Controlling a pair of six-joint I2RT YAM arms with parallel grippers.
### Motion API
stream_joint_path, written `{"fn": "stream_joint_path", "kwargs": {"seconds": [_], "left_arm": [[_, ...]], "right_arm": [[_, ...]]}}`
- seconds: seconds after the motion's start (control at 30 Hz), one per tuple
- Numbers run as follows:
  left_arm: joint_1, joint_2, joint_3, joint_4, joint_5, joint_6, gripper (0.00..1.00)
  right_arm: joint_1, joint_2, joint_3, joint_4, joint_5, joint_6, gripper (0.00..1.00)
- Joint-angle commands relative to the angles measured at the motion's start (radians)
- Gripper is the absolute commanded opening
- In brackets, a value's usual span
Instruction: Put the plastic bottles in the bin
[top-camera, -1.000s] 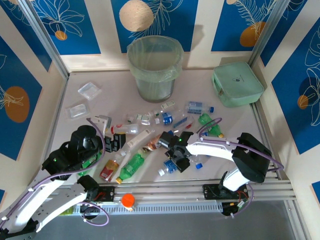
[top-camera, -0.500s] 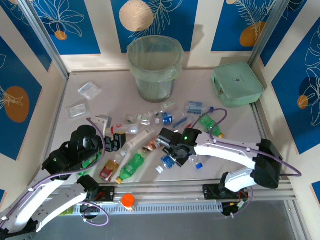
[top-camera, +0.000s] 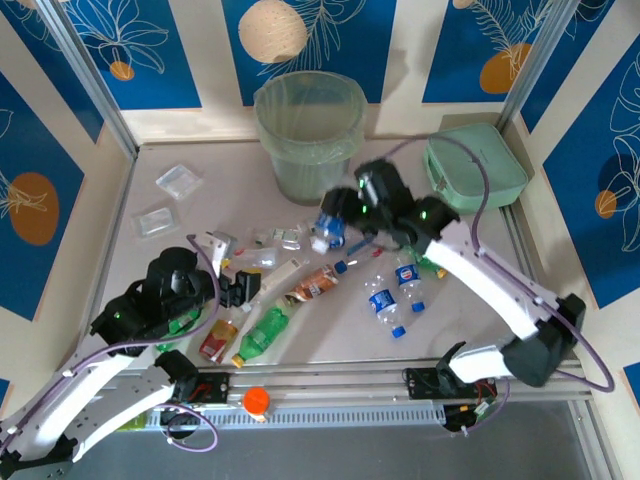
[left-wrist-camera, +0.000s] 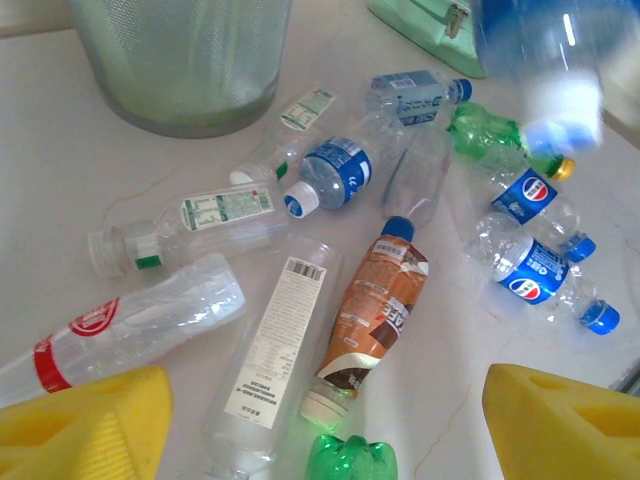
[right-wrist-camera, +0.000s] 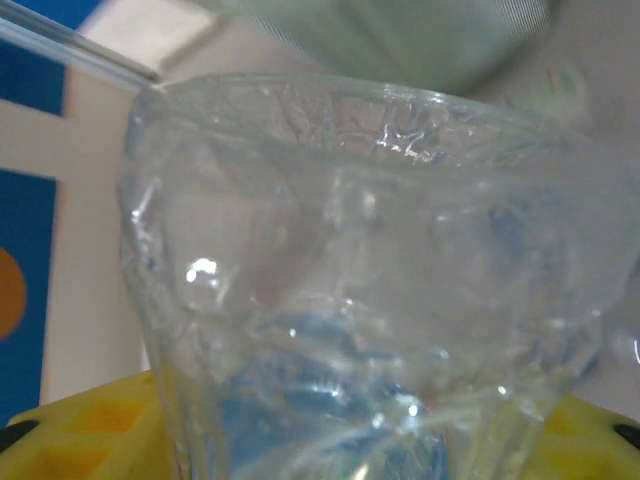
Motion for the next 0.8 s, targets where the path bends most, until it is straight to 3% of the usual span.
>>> {"fn": "stream_joint_path", "kwargs": {"seconds": [0.0, 0.2, 0.43, 0.5, 0.67, 0.77], "left_arm": [[-0.008, 0.013, -0.013, 0.037, 0.051, 0.033, 0.81], [-0.004, 0.015, -0.028, 0.076, 0.115, 0.044, 0.82], [-0.002, 0.015, -0.037, 0.09, 0.133, 0.047, 0.82], [-0.001, 0.017, -0.039, 0.094, 0.136, 0.046, 0.82], [0.0, 0.028, -0.041, 0.094, 0.136, 0.046, 0.82], [0.0, 0.03, -0.042, 0.094, 0.138, 0.047, 0.82]], "right_arm": [[-0.071, 0.124, 0.201, 0.074, -0.105, -0.303, 0.53], [-0.169, 0.433, 0.688, 0.044, -0.196, -0.453, 0.53], [-0.213, 0.969, 1.523, -0.176, -0.158, -0.587, 0.54], [-0.22, 1.006, 1.538, -0.137, -0.148, -0.612, 0.54], [-0.219, 0.901, 1.166, 0.136, -0.163, -0.633, 0.54], [-0.21, 0.978, 1.249, 0.086, -0.133, -0.662, 0.55]]}}
